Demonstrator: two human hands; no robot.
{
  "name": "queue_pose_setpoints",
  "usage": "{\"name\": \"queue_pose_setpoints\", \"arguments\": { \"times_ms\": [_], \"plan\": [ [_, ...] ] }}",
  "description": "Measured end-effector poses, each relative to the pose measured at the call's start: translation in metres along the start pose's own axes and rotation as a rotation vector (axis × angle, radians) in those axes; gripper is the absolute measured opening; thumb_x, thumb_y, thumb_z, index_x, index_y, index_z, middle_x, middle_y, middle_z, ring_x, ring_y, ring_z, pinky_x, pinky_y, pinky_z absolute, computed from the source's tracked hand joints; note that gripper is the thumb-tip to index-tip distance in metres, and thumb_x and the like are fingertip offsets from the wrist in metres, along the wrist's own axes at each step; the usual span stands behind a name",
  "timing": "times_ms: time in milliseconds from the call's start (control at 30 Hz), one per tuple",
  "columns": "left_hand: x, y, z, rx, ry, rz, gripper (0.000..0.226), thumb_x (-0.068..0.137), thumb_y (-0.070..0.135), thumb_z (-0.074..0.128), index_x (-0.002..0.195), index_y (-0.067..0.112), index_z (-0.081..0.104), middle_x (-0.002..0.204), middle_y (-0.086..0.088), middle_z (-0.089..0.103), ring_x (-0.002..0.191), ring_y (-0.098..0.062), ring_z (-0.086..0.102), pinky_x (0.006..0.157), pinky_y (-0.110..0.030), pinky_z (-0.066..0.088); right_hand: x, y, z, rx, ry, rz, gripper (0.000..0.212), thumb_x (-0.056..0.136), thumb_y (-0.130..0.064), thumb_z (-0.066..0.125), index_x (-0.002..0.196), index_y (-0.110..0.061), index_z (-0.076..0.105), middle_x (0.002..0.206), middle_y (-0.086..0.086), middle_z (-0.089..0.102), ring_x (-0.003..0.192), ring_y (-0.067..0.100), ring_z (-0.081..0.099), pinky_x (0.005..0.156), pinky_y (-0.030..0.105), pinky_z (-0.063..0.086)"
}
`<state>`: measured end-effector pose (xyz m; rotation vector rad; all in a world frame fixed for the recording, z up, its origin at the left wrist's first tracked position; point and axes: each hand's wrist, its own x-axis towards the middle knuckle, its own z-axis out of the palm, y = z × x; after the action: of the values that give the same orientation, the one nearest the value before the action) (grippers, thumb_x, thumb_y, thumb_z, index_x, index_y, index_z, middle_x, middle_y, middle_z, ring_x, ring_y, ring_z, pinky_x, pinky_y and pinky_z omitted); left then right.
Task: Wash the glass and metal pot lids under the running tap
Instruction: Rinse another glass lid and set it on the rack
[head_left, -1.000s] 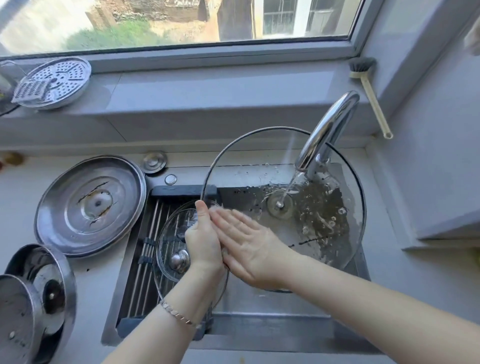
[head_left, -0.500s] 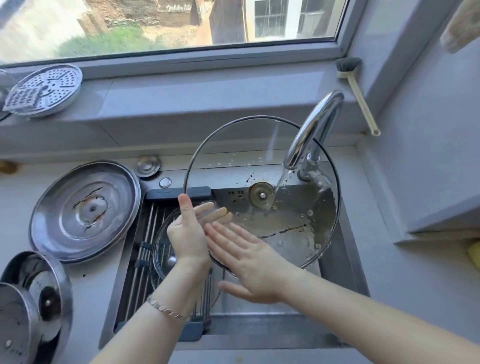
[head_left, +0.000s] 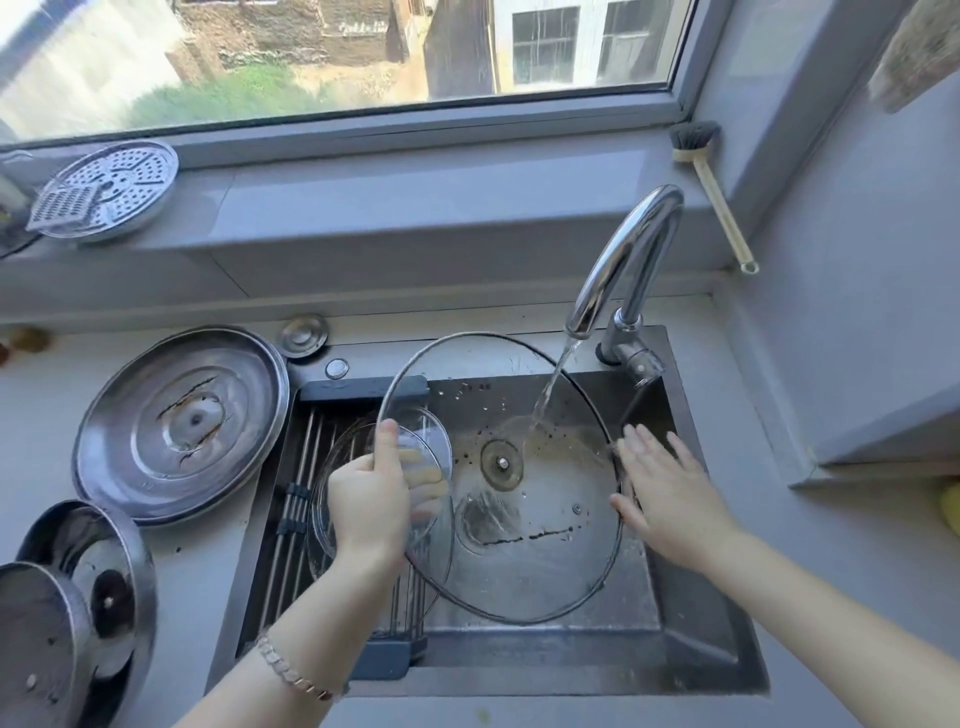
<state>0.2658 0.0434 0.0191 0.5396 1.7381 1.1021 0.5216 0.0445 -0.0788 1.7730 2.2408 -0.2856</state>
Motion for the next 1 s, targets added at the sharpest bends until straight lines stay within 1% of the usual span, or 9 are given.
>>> {"name": "queue_pose_setpoints", "arguments": {
  "times_ms": [133, 267, 367, 500, 567, 667, 733, 833, 1000],
  "plan": [
    [-0.012, -0.001, 0.012, 0.247, -0.122, 0.002, 0.032, 0.096, 0.017, 0.046, 0.074, -0.004, 0.055, 0.061, -0.016, 0.061, 0.048, -0.025, 0.06, 0.049, -0.033, 0.055, -0.025, -0.026, -0.037, 0.217, -0.248, -0.079, 0.042, 0.099, -0.04, 0.027, 0.123, -0.015, 0.05, 0.136, 0.003, 0.05, 0.127, 0.017, 0.044, 0.116, 0.036, 0.018],
    [-0.016, -0.014, 0.031, 0.389, -0.204, -0.115, 0.021, 0.079, 0.008, 0.049, 0.062, -0.001, 0.055, 0.065, -0.027, 0.066, 0.064, -0.042, 0.067, 0.07, -0.056, 0.056, -0.052, -0.066, -0.081, 0.654, -0.362, -0.253, 0.082, 0.084, -0.062, 0.047, 0.149, -0.028, 0.011, 0.152, -0.013, 0.026, 0.138, 0.004, 0.026, 0.109, 0.022, 0.023],
    [-0.024, -0.018, 0.048, 0.365, -0.28, -0.258, 0.023, 0.077, 0.002, 0.044, 0.088, -0.013, 0.057, 0.083, -0.033, 0.065, 0.055, -0.034, 0.066, 0.06, -0.043, 0.06, -0.061, -0.082, -0.082, 0.441, -0.269, -0.24, 0.076, 0.09, -0.04, 0.05, 0.148, -0.029, 0.001, 0.137, 0.001, 0.049, 0.122, 0.023, 0.048, 0.088, 0.031, 0.039],
    [-0.031, -0.016, 0.064, 0.367, -0.438, -0.335, 0.021, 0.087, 0.011, 0.045, 0.077, -0.005, 0.054, 0.082, -0.026, 0.064, 0.069, -0.033, 0.067, 0.068, -0.035, 0.06, -0.055, -0.072, -0.078, 0.178, -0.131, -0.166, 0.036, 0.093, -0.01, 0.04, 0.128, -0.016, 0.034, 0.1, 0.009, 0.063, 0.086, 0.032, 0.055, 0.061, 0.03, 0.028],
    [-0.028, -0.009, 0.063, 0.792, -0.541, -0.105, 0.04, 0.093, 0.036, 0.039, 0.072, 0.006, 0.055, 0.082, -0.018, 0.065, 0.076, -0.031, 0.065, 0.072, -0.036, 0.055, -0.049, -0.053, -0.083, 0.258, -0.131, -0.104, 0.014, 0.091, -0.011, 0.042, 0.102, -0.019, 0.04, 0.088, 0.006, 0.06, 0.079, 0.031, 0.051, 0.055, 0.03, 0.029],
    [-0.021, 0.0, 0.055, 1.383, -0.368, 0.691, 0.059, 0.088, 0.063, 0.025, 0.096, 0.013, 0.056, 0.098, -0.005, 0.063, 0.094, -0.024, 0.061, 0.076, -0.032, 0.047, -0.041, -0.031, -0.099, 0.337, -0.156, -0.129, 0.012, 0.087, -0.016, 0.048, 0.09, -0.028, 0.051, 0.095, -0.003, 0.067, 0.086, 0.02, 0.061, 0.067, 0.03, 0.044],
    [-0.016, 0.002, 0.05, 1.276, -0.588, 0.828, 0.07, 0.08, 0.069, 0.034, 0.126, 0.017, 0.046, 0.12, 0.001, 0.057, 0.113, -0.015, 0.052, 0.091, -0.031, 0.044, -0.038, -0.026, -0.113, 0.353, -0.224, -0.209, 0.015, 0.084, -0.018, 0.052, 0.079, -0.032, 0.056, 0.078, -0.012, 0.064, 0.069, 0.0, 0.055, 0.063, 0.022, 0.041],
    [-0.013, -0.001, 0.042, 1.128, -1.012, 0.537, 0.064, 0.075, 0.067, 0.052, 0.126, 0.028, 0.05, 0.115, 0.004, 0.063, 0.102, -0.012, 0.058, 0.089, -0.031, 0.047, -0.028, -0.024, -0.137, 0.413, -0.285, -0.264, 0.012, 0.076, -0.021, 0.064, 0.071, -0.03, 0.057, 0.059, -0.01, 0.057, 0.056, -0.003, 0.051, 0.057, 0.02, 0.039],
    [-0.021, -0.012, 0.036, 0.551, -0.904, 0.166, 0.036, 0.092, 0.032, 0.052, 0.094, 0.001, 0.07, 0.08, -0.009, 0.073, 0.071, -0.013, 0.068, 0.067, -0.028, 0.055, -0.013, -0.019, -0.157, 0.631, -0.294, -0.349, 0.029, 0.069, -0.008, 0.071, 0.083, -0.033, 0.072, 0.068, -0.002, 0.07, 0.066, 0.006, 0.064, 0.07, 0.031, 0.052]
  ]
}}
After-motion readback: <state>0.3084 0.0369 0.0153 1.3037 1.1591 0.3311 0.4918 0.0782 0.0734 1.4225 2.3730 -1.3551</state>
